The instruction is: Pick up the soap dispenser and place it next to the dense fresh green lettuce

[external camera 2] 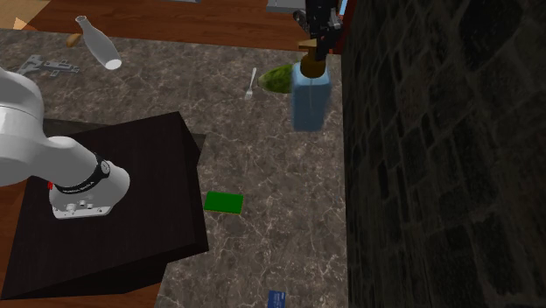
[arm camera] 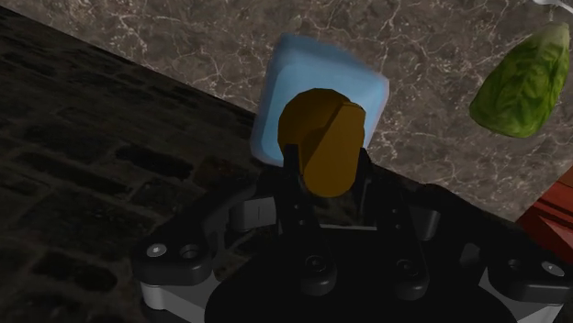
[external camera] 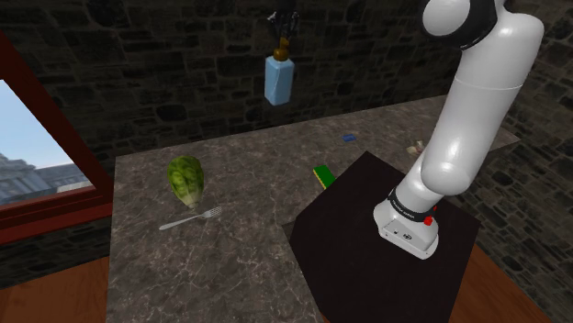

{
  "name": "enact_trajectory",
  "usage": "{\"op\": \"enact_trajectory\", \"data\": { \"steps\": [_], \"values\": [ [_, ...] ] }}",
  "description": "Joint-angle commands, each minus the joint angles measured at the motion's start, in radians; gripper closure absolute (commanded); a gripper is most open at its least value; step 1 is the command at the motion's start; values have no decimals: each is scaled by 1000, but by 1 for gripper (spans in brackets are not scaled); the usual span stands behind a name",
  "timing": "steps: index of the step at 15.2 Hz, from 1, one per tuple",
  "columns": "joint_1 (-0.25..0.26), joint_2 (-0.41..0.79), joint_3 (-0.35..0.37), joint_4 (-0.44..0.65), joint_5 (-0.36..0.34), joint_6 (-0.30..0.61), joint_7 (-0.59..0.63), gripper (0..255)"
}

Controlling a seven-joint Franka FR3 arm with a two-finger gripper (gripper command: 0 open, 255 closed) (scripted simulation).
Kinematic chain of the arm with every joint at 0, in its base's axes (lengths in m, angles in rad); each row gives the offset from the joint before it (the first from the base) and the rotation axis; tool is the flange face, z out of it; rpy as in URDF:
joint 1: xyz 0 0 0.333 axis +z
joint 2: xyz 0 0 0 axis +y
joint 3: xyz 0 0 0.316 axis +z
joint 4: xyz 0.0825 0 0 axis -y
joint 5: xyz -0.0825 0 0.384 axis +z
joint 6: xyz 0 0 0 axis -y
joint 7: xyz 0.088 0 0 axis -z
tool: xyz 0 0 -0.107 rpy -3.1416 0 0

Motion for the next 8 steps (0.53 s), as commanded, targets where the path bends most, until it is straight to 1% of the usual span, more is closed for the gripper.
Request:
{"op": "enact_trajectory", "data": {
  "steps": [1,8],
  "values": [
    [28,8,16,3,-4,5,46,255],
    [120,85,66,117,-15,-36,189,255]
  ]
}}
